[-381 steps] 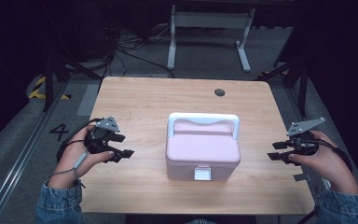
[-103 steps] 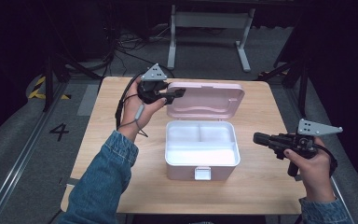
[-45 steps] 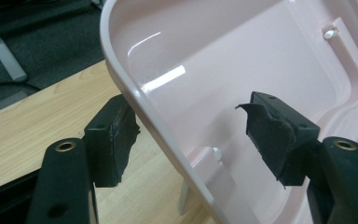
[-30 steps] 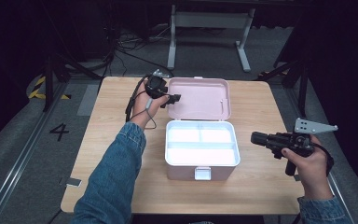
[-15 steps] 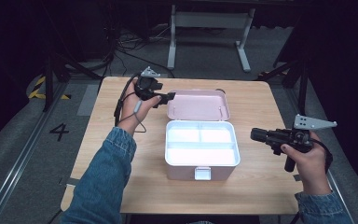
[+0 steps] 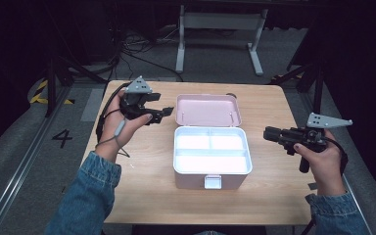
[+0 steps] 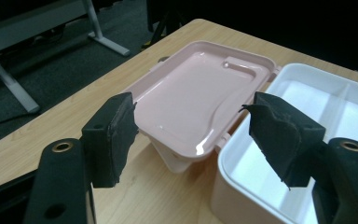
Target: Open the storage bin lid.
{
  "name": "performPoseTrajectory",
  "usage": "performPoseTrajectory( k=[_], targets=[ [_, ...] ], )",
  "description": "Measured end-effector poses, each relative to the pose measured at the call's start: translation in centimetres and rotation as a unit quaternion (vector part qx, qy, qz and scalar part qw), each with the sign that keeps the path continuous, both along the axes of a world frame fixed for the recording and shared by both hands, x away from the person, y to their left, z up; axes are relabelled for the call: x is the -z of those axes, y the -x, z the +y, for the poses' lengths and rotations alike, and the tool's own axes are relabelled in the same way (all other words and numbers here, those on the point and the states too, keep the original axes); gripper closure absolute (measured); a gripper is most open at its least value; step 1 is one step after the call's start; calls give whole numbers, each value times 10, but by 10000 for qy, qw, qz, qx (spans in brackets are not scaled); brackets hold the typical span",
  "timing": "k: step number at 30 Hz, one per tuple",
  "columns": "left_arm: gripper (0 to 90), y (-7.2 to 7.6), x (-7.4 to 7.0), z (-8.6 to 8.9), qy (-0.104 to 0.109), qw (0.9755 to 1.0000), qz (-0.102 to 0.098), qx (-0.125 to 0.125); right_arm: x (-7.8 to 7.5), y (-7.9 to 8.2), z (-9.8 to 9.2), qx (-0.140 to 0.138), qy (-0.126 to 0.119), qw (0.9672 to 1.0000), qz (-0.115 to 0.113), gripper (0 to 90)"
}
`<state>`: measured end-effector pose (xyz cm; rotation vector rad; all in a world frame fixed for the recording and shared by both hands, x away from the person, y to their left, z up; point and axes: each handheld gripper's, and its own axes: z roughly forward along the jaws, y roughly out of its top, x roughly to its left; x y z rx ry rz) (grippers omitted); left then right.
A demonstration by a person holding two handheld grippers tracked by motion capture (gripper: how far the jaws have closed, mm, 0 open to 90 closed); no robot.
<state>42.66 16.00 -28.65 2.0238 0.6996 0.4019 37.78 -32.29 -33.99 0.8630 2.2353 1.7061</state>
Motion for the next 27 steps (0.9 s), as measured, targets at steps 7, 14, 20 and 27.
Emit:
performPoseTrajectory(
  k=[7, 14, 20, 27],
  targets=[
    [320, 35, -6, 24, -71, 10000, 19, 67, -2, -4, -7, 292, 279, 9992, 23, 711],
    [321, 61, -4, 60, -153, 9997, 136, -115, -2, -5, -14, 520, 488, 9973, 201, 688],
    [318, 71, 8, 79, -221, 9985, 331, -383, 0, -7, -21, 671, 624, 9951, 367, 660],
    [307, 78, 24, 93, -266, 9962, 459, -693, 3, -9, -27, 779, 775, 9928, 473, 622]
  ],
)
